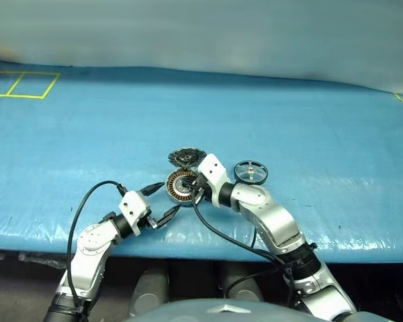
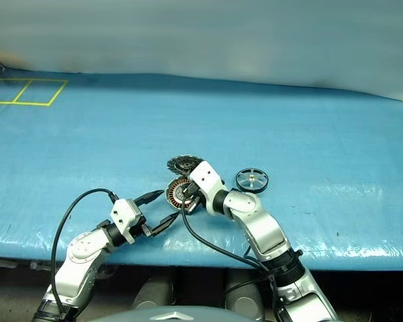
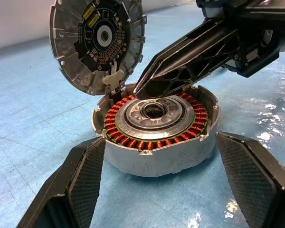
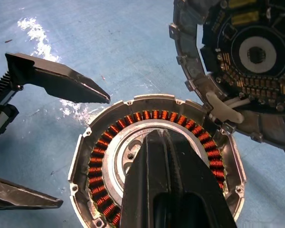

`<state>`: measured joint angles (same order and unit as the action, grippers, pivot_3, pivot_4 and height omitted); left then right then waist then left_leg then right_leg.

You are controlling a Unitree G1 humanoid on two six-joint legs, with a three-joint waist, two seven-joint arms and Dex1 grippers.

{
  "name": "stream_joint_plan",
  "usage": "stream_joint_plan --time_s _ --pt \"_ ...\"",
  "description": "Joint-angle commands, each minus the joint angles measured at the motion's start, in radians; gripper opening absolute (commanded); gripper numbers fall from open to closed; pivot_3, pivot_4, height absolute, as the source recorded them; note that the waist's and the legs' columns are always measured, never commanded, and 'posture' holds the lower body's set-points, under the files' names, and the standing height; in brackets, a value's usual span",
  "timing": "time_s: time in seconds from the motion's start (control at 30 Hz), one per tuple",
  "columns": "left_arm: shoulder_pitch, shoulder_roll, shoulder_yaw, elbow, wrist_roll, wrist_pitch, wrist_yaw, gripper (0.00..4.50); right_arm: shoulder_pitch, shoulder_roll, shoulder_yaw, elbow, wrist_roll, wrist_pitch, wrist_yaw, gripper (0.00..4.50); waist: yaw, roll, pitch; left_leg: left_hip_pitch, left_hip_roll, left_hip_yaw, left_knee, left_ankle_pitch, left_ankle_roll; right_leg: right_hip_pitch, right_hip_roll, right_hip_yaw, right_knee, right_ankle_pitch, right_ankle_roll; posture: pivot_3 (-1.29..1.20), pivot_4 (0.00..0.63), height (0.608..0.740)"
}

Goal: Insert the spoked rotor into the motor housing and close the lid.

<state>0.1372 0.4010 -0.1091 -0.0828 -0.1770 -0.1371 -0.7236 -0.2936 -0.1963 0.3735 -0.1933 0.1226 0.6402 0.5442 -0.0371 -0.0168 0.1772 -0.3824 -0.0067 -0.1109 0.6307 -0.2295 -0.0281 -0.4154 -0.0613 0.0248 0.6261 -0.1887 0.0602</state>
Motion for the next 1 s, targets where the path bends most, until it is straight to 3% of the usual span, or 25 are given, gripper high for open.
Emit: stream_joint_plan --time_s 0.03,0.43,0.67,0.8,1.0 --pt "0.004 0.000 -0.004 -0.010 -0.001 -0.013 -0.002 4.02 -0.020 -0.001 -0.009 -0.008 0.002 -0.016 0.002 0.03 0.000 0.000 0.000 0.000 0.000 0.000 0.000 0.000 0.000 0.000 0.000 0.000 0.000 0.000 0.000 0.00 0.150 0.740" --pt "0.009 0.000 -0.002 -0.012 -0.003 -0.018 -0.004 4.02 0.008 -0.023 0.033 0.039 -0.051 -0.008 -0.011 0.03 -0.001 0.000 -0.001 0.002 0.000 0.000 0.000 0.000 0.000 0.002 0.000 0.000 0.001 0.000 0.000 0.00 0.150 0.740" --pt "0.010 -0.004 0.013 -0.026 -0.041 -0.006 -0.017 4.02 0.037 -0.018 -0.045 -0.128 0.050 -0.022 0.024 0.03 0.001 0.000 -0.001 0.001 0.000 0.000 0.000 0.000 0.000 0.001 0.000 0.000 0.000 0.000 0.000 0.00 0.150 0.740" --pt "0.012 -0.002 0.016 -0.030 -0.053 -0.004 -0.021 4.02 0.056 -0.082 -0.100 -0.243 0.044 -0.009 0.001 0.03 0.001 0.000 -0.001 0.001 0.000 0.000 0.000 0.000 0.000 0.000 0.000 0.000 0.000 0.000 0.000 0.00 0.150 0.740" --pt "0.011 -0.009 0.014 -0.039 -0.087 0.000 -0.038 4.02 0.101 -0.290 -0.180 -0.366 -0.026 0.087 -0.019 0.03 0.009 0.000 -0.001 0.000 0.000 0.000 0.000 0.000 0.000 0.000 -0.001 0.000 -0.001 0.000 0.000 0.00 0.150 0.740"
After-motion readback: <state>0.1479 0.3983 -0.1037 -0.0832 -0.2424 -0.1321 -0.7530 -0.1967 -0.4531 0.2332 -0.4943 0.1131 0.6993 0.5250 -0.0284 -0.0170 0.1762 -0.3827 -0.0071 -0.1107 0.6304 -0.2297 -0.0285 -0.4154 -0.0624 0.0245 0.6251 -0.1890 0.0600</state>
